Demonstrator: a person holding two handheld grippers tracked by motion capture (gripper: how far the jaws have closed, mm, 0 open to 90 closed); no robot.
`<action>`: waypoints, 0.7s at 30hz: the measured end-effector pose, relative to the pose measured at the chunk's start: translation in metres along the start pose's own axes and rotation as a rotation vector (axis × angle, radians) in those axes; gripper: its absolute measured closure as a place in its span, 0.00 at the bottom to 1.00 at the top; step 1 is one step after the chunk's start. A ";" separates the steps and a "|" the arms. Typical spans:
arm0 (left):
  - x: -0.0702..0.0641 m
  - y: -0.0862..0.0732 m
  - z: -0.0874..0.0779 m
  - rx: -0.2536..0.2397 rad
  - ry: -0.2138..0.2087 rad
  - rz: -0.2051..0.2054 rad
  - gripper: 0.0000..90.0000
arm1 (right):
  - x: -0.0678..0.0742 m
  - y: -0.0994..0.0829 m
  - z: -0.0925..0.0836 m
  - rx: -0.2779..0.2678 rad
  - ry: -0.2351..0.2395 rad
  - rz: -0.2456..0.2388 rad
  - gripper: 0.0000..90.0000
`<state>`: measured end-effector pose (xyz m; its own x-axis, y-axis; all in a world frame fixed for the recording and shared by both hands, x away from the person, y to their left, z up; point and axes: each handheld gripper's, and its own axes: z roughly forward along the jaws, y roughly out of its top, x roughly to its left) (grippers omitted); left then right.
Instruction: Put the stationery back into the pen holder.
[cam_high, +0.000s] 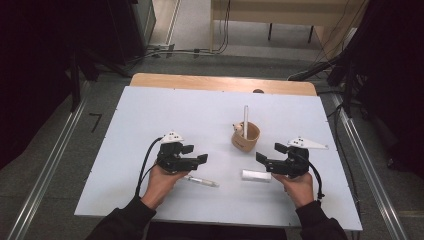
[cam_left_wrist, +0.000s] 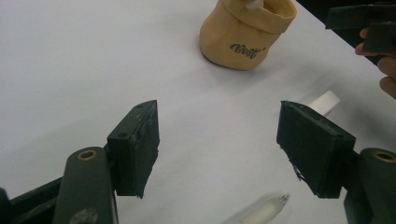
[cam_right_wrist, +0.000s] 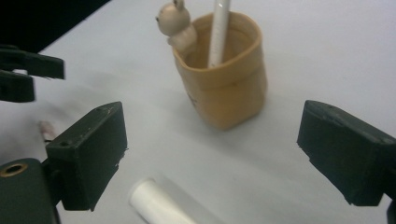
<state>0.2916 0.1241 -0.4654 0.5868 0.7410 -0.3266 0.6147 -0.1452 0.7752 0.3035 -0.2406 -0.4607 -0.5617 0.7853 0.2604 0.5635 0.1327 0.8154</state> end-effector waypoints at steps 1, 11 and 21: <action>0.000 0.000 0.000 0.000 0.000 -0.001 0.33 | 0.000 -0.002 -0.002 0.007 -0.021 -0.007 0.08; 0.004 -0.001 -0.003 -0.010 0.014 -0.012 0.33 | -0.003 -0.025 -0.015 0.092 -0.034 -0.035 0.08; 0.006 -0.003 -0.004 -0.012 0.022 -0.021 0.33 | -0.002 -0.039 -0.024 0.102 -0.046 -0.082 0.09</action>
<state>0.2909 0.1310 -0.4678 0.5623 0.7579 -0.3308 0.6200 -0.1218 0.7751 0.2685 -0.2618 -0.4806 -0.5814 0.7959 0.1688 0.5765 0.2566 0.7758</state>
